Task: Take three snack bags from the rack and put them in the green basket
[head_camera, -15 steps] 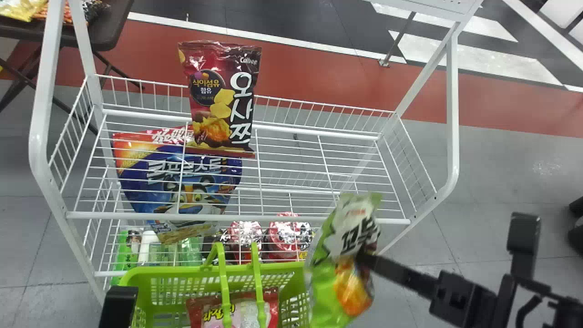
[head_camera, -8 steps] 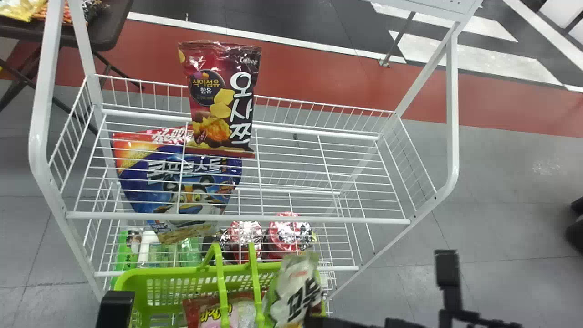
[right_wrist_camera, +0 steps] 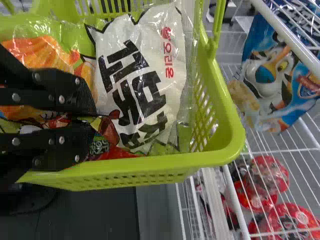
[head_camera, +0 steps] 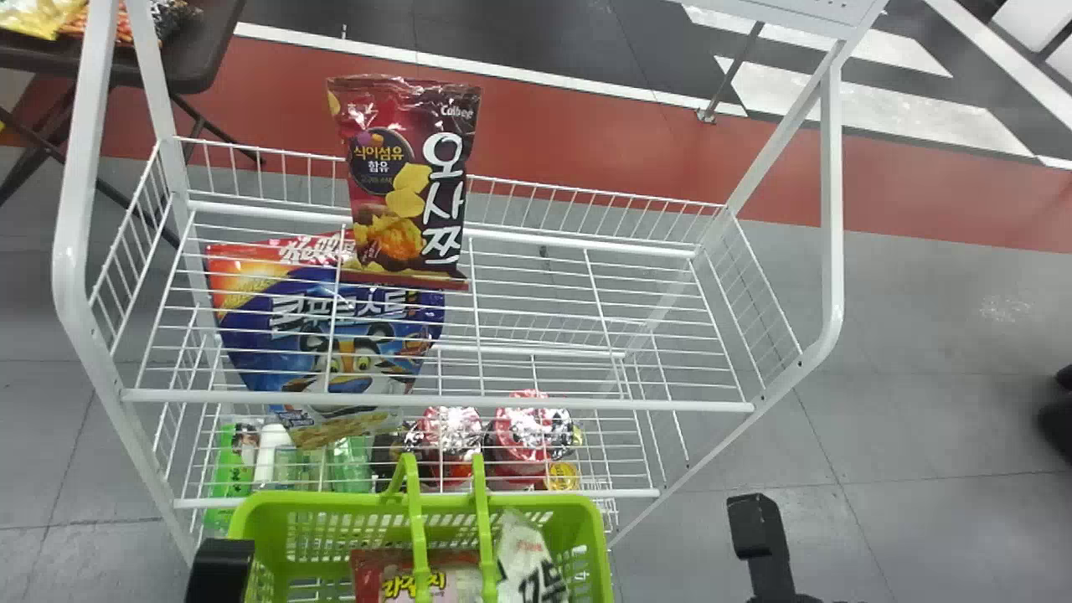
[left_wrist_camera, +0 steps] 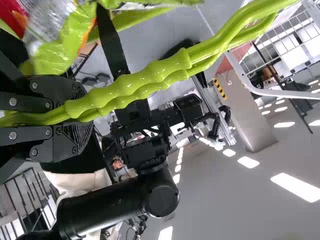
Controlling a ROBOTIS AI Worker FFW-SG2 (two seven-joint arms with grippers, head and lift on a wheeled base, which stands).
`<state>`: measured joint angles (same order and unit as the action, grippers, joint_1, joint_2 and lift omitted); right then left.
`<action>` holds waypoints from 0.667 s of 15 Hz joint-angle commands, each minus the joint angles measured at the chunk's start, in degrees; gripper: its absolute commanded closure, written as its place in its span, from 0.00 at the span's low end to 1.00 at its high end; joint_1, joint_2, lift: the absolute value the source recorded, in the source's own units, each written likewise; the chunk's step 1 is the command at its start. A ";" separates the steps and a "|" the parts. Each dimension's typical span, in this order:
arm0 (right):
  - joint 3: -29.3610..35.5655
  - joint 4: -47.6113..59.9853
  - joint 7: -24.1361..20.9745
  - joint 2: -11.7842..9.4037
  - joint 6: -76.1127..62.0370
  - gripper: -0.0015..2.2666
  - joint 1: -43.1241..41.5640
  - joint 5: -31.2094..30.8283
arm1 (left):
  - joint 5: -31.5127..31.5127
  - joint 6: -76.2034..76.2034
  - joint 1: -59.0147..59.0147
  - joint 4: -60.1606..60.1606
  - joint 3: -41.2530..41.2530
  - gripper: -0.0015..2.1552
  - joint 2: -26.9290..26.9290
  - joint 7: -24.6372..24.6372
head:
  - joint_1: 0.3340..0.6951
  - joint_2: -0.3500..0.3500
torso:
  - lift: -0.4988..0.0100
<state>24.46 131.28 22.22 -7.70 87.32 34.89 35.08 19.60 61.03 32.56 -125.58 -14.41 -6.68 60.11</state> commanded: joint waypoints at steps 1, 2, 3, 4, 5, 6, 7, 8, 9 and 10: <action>-0.29 2.49 1.07 0.32 -10.54 0.02 2.47 -0.63 | 0.00 -0.43 0.31 -0.11 0.17 0.79 0.00 0.01 | 1.00 0.00 | 0.97; -0.82 3.54 3.53 0.41 -18.10 0.02 3.87 -1.33 | 0.08 -0.43 0.22 -0.02 0.17 0.79 0.09 -0.08 | 1.00 0.00 | 0.97; -1.52 4.07 6.00 0.94 -25.13 0.02 4.84 -2.56 | 0.00 -0.60 0.22 -0.02 0.17 0.79 0.09 -0.17 | 1.00 0.00 | 0.97; -3.01 4.24 7.23 1.29 -33.21 0.02 5.46 -4.06 | -0.18 -0.60 0.22 -0.02 0.17 0.79 0.17 -0.17 | 1.00 0.00 | 0.97; -5.12 4.24 7.23 1.38 -44.11 0.02 6.69 -5.73 | -0.18 -0.60 0.22 -0.02 0.26 0.79 0.26 -0.17 | 1.00 0.00 | 0.97; -7.49 4.07 7.14 1.38 -54.66 0.02 7.92 -8.01 | -0.18 -0.60 0.22 -0.02 0.26 0.79 0.26 -0.17 | 1.00 0.00 | 0.97; -11.10 4.16 6.26 1.38 -64.85 0.03 8.80 -11.79 | -0.18 -0.60 0.22 -0.02 0.44 0.79 0.26 -0.08 | 1.00 0.00 | 0.97; -14.44 4.24 3.89 1.38 -71.88 0.03 9.32 -14.78 | -0.18 -0.60 0.22 -0.02 0.52 0.79 0.35 0.01 | 1.00 0.00 | 0.97; -17.51 4.68 0.90 1.03 -74.17 0.03 9.41 -17.51 | -0.18 -0.78 0.48 -0.02 0.70 0.79 0.35 0.01 | 1.00 0.00 | 0.97; -20.59 6.00 -3.06 0.94 -74.17 0.03 9.68 -20.67 | -0.09 -0.78 0.48 -0.02 0.70 0.79 0.35 0.10 | 1.00 0.00 | 0.97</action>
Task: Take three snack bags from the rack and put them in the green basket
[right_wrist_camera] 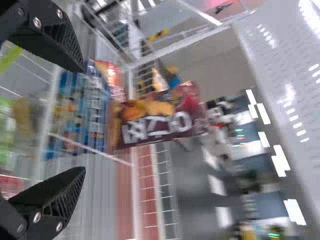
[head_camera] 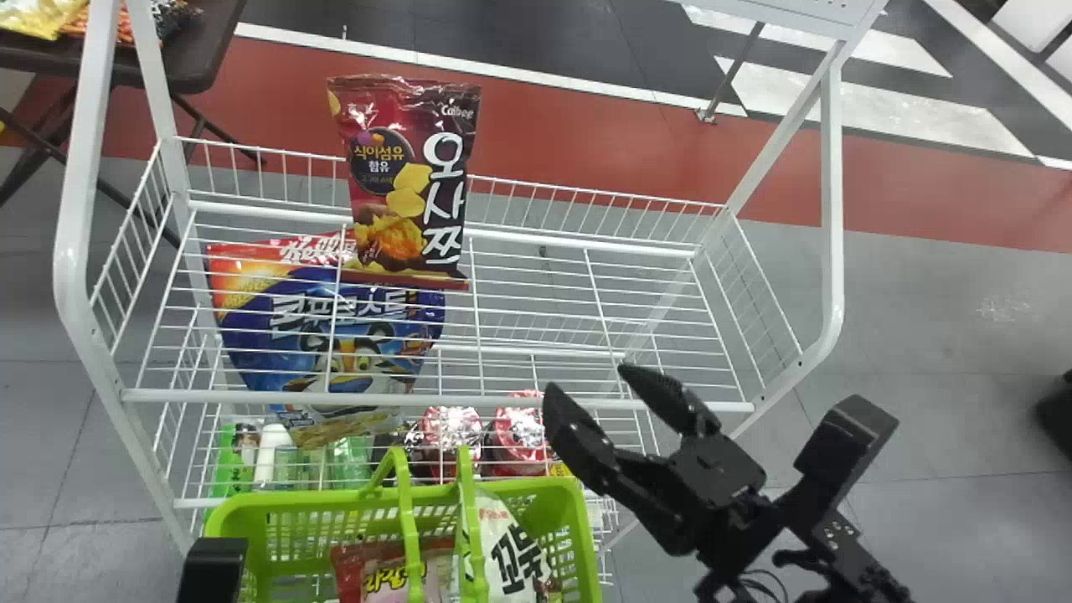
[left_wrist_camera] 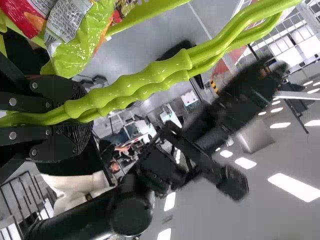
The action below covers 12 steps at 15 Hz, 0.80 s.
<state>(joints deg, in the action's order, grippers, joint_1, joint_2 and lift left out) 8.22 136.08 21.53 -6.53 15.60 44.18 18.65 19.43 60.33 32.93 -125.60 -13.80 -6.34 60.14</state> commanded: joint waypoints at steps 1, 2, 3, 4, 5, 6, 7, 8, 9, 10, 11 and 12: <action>-6.46 2.26 -5.18 -0.50 -1.75 0.03 0.64 -5.38 | 0.08 -0.08 0.12 0.00 0.26 0.79 0.01 0.15 | 1.00 0.00 | 0.97; -7.78 3.49 -7.20 -0.41 0.89 0.03 0.82 -5.64 | 0.08 0.10 0.12 0.00 0.35 0.79 0.01 0.06 | 1.00 0.00 | 0.97; -8.48 3.93 -8.34 -0.15 1.07 0.03 1.17 -5.73 | 0.08 0.45 0.12 0.00 0.53 0.79 0.01 -0.20 | 1.00 0.00 | 0.97; -8.92 3.84 -8.87 -0.06 1.07 0.03 1.34 -5.91 | 0.26 0.63 -0.06 0.09 0.79 0.79 -0.08 -0.20 | 1.00 0.00 | 0.97; -9.10 3.31 -9.66 0.11 0.19 0.03 1.34 -6.44 | 0.26 0.98 -0.06 0.09 0.88 0.79 -0.08 -0.02 | 1.00 0.00 | 0.97; -9.27 2.34 -10.89 0.20 -2.80 0.03 1.34 -7.23 | 0.34 1.15 -0.06 0.09 0.97 0.79 -0.16 0.15 | 1.00 0.00 | 0.97; -9.27 1.99 -11.33 0.64 -3.15 0.03 1.26 -7.14 | 0.34 1.15 -0.06 0.09 0.97 0.79 -0.25 0.24 | 1.00 0.00 | 0.97; -9.27 1.91 -11.33 0.90 -4.21 0.03 1.26 -7.14 | 0.43 1.15 -0.06 0.09 0.97 0.79 -0.25 0.33 | 1.00 0.00 | 0.97; -9.27 1.91 -11.33 0.90 -5.61 0.03 1.26 -7.23 | 0.43 1.15 -0.06 0.09 0.97 0.79 -0.25 0.42 | 1.00 0.00 | 0.97; -9.19 1.91 -11.33 0.90 -5.97 0.03 1.26 -7.23 | 0.43 1.15 -0.14 0.09 0.97 0.79 -0.25 0.42 | 1.00 0.00 | 0.97; -9.19 1.82 -11.33 0.90 -6.32 0.03 1.26 -7.23 | 0.43 1.15 -0.14 0.09 0.97 0.79 -0.25 0.42 | 1.00 0.00 | 0.97; -9.19 1.73 -11.33 0.90 -6.32 0.03 1.26 -7.23 | 0.43 1.15 -0.14 0.09 0.97 0.79 -0.16 0.42 | 1.00 0.00 | 0.97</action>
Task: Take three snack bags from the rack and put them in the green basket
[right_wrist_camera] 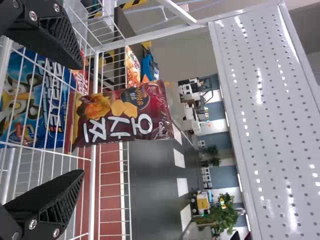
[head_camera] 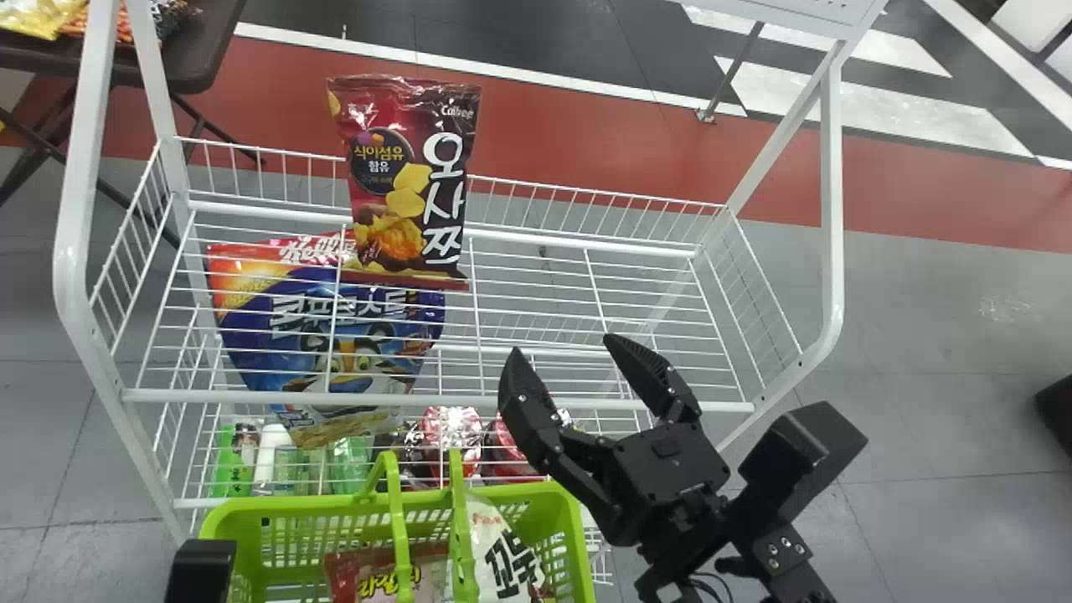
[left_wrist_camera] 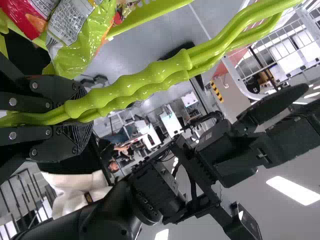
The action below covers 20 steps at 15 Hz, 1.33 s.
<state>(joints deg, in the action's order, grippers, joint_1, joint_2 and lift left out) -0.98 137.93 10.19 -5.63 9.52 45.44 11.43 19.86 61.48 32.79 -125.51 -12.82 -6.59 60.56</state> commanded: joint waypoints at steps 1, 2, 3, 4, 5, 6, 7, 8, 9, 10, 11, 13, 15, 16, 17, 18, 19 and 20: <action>0.01 -0.38 0.00 -0.08 -1.29 0.03 0.00 0.00 | 0.00 0.00 0.00 0.00 -0.10 0.79 0.09 0.00 | 1.00 0.00 | 0.97; 0.01 -0.56 0.00 -0.08 -2.35 0.03 0.00 0.00 | 0.00 0.00 0.00 0.00 -0.10 0.79 0.09 0.00 | 1.00 0.00 | 0.97; 0.01 -0.56 0.00 -0.08 -3.05 0.03 0.00 0.00 | 0.00 0.00 0.00 0.00 -0.18 0.79 0.09 0.00 | 1.00 0.00 | 0.97; 0.01 -0.56 0.00 -0.08 -3.23 0.03 0.00 0.00 | 0.00 0.00 0.00 0.00 -0.18 0.79 0.09 0.00 | 1.00 0.00 | 0.97; 0.01 -0.56 0.00 -0.08 -3.40 0.03 0.00 0.00 | 0.00 0.00 0.00 0.00 -0.18 0.79 0.09 0.00 | 1.00 0.00 | 0.97; 0.01 -0.56 0.00 -0.08 -3.93 0.03 0.09 -0.09 | 0.00 0.00 0.00 0.00 -0.18 0.79 0.09 0.00 | 1.00 0.00 | 0.97; -0.07 -0.65 0.00 0.00 -3.93 0.03 0.09 -0.09 | 0.00 0.00 0.00 0.00 -0.18 0.79 0.09 0.00 | 1.00 0.00 | 0.97; -0.07 -0.73 0.00 0.00 -4.28 0.03 0.09 -0.09 | 0.00 0.00 0.00 0.00 -0.18 0.79 0.09 0.00 | 1.00 0.00 | 0.97; -0.07 -0.82 0.00 -0.08 -4.81 0.03 0.09 -0.18 | 0.00 0.00 0.00 0.00 -0.18 0.79 0.09 0.00 | 1.00 0.00 | 0.97; -0.07 -0.91 0.00 -0.08 -4.98 0.03 0.09 -0.18 | 0.00 -0.18 0.00 0.09 -0.18 0.79 0.09 0.00 | 1.00 0.00 | 0.97; -0.07 -1.00 0.00 -0.08 -5.16 0.03 0.09 -0.18 | 0.00 -0.18 0.00 0.09 -0.18 0.79 0.09 0.00 | 1.00 0.00 | 0.97; -0.07 -1.26 0.00 -0.08 -5.51 0.03 0.00 -0.18 | 0.00 -0.18 0.00 0.17 -0.18 0.79 0.17 0.00 | 1.00 0.00 | 0.97; 0.01 -1.44 0.00 -0.08 -5.86 0.03 -0.17 -0.18 | 0.00 -0.18 -0.27 0.26 -0.18 0.79 0.17 0.00 | 1.00 0.00 | 0.97; 0.01 -1.53 0.00 -0.08 -5.86 0.03 -0.26 -0.18 | 0.00 0.00 -0.36 0.35 -0.10 0.79 0.17 0.00 | 1.00 0.00 | 0.97; 0.01 -1.61 0.00 -0.08 -5.86 0.03 -0.35 -0.18 | 0.00 0.00 -0.36 0.35 -0.10 0.79 0.17 0.00 | 1.00 0.00 | 0.97; 0.01 -1.70 0.00 -0.08 -5.86 0.03 -0.35 -0.18 | 0.00 0.00 -0.36 0.35 -0.10 0.79 0.09 0.00 | 1.00 0.00 | 0.97; 0.01 -1.88 0.00 -0.08 -5.86 0.03 -0.44 -0.18 | 0.09 0.00 -0.44 0.35 -0.10 0.79 0.09 0.00 | 1.00 0.00 | 0.97; 0.10 -2.05 0.00 -0.08 -5.86 0.03 -0.44 -0.18 | 0.09 0.00 -0.44 0.35 -0.10 0.79 0.09 0.09 | 1.00 0.00 | 0.97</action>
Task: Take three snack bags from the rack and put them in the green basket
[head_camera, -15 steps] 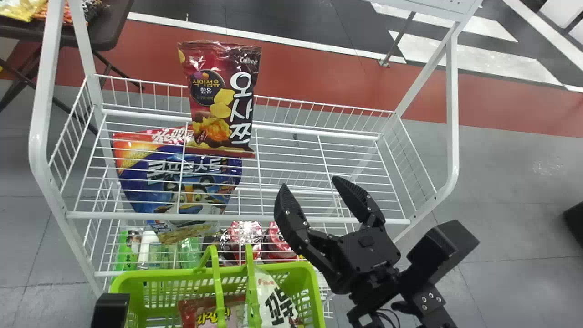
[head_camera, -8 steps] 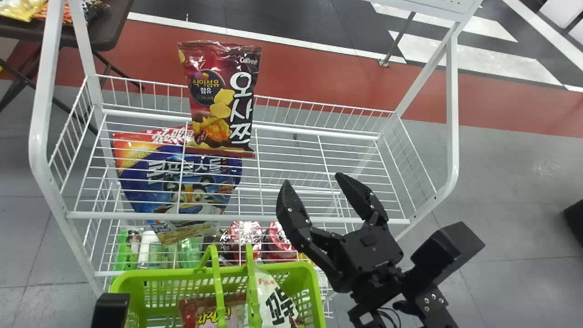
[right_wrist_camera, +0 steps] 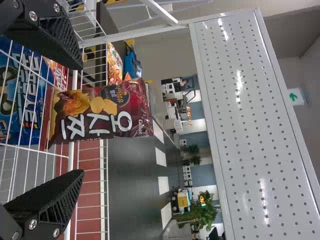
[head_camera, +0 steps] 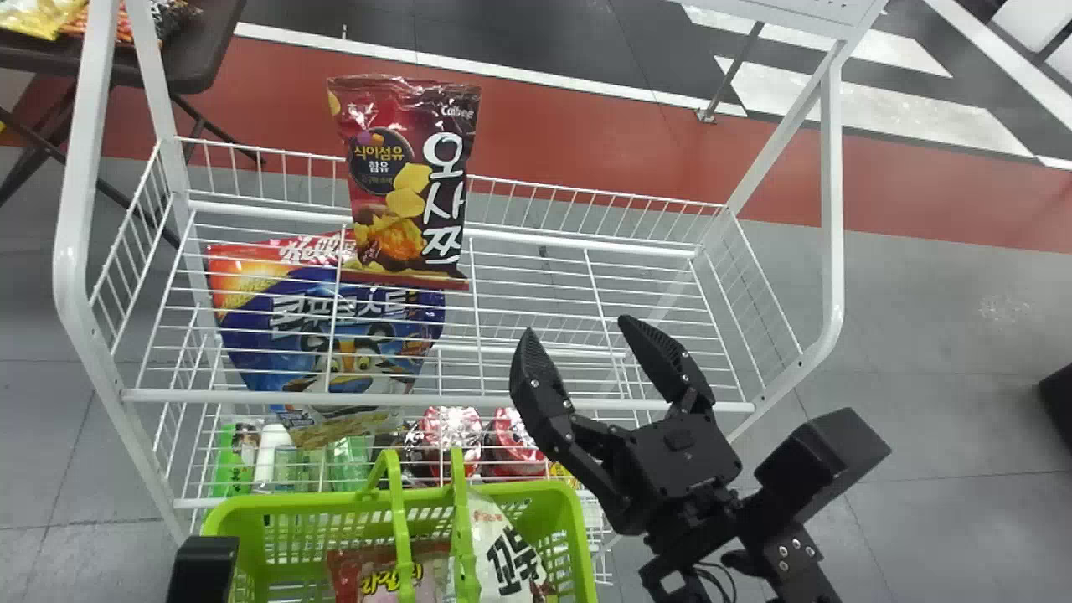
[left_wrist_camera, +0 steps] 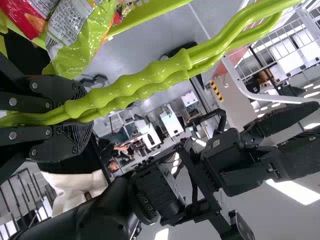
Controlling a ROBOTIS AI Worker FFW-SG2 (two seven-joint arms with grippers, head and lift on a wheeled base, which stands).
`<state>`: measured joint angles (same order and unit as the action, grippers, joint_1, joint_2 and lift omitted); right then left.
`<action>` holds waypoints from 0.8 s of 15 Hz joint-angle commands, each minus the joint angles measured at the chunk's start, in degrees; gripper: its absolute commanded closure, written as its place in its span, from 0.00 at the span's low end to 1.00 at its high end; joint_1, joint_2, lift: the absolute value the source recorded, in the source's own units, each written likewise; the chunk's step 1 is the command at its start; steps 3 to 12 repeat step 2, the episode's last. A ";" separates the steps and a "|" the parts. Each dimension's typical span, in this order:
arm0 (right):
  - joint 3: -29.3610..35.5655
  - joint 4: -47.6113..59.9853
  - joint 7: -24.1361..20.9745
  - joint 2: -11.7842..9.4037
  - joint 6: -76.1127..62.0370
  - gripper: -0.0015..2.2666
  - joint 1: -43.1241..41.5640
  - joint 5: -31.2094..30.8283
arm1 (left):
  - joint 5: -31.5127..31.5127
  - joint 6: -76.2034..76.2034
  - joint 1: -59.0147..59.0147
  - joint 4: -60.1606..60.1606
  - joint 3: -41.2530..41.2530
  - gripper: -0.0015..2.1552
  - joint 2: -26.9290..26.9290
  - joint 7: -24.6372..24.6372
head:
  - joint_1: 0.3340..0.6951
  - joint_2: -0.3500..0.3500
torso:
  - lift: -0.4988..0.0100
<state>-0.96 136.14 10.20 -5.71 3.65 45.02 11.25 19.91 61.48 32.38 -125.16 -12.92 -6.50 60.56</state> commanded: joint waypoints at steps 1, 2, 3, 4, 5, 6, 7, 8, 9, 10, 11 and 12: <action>0.17 -0.44 0.00 0.00 -0.17 0.03 -0.20 0.00 | 0.13 0.00 -0.04 0.00 0.00 0.79 -0.10 0.09 | 1.00 0.00 | 0.97; 0.52 -0.53 0.00 0.00 -0.17 0.03 -0.20 0.00 | 0.13 0.00 -0.13 0.09 0.00 0.79 -0.10 0.09 | 1.00 0.00 | 0.97; 0.52 -0.53 0.00 0.00 -0.17 0.03 -0.20 0.00 | 0.13 0.00 -0.13 0.09 0.00 0.79 -0.10 0.09 | 1.00 0.00 | 0.97; 0.52 -0.53 0.00 0.00 -0.17 0.03 -0.20 0.00 | 0.13 0.00 -0.13 0.09 0.00 0.79 -0.10 0.09 | 1.00 0.00 | 0.97; 0.52 -0.53 0.00 0.00 -0.17 0.03 -0.20 0.00 | 0.13 0.00 -0.13 0.09 0.00 0.79 -0.10 0.09 | 1.00 0.00 | 0.97; 0.52 -0.53 0.00 0.00 -0.17 0.03 -0.20 0.00 | 0.13 0.00 -0.13 0.09 0.00 0.79 -0.10 0.09 | 1.00 0.00 | 0.97; 0.52 -0.53 0.00 0.00 -0.17 0.03 -0.20 0.00 | 0.13 0.00 -0.13 0.09 0.00 0.79 -0.10 0.09 | 1.00 0.00 | 0.97; 0.52 -0.53 0.00 0.00 -0.17 0.03 -0.20 0.00 | 0.13 0.00 -0.13 0.09 0.00 0.79 -0.10 0.09 | 1.00 0.00 | 0.97; 0.52 -0.53 0.00 0.00 -0.17 0.03 -0.20 0.00 | 0.13 0.00 -0.13 0.09 0.00 0.79 -0.10 0.09 | 1.00 0.00 | 0.97; 0.52 -0.53 0.00 0.00 -0.17 0.03 -0.20 0.00 | 0.13 0.00 -0.13 0.09 0.00 0.79 -0.10 0.09 | 1.00 0.00 | 0.97; 0.52 -0.53 0.00 0.00 -0.17 0.03 -0.20 0.00 | 0.13 0.00 -0.13 0.09 0.00 0.79 -0.10 0.09 | 1.00 0.00 | 0.97; 0.52 -0.53 0.00 0.00 -0.17 0.03 -0.20 0.00 | 0.13 0.00 -0.13 0.09 0.00 0.79 -0.10 0.09 | 1.00 0.00 | 0.97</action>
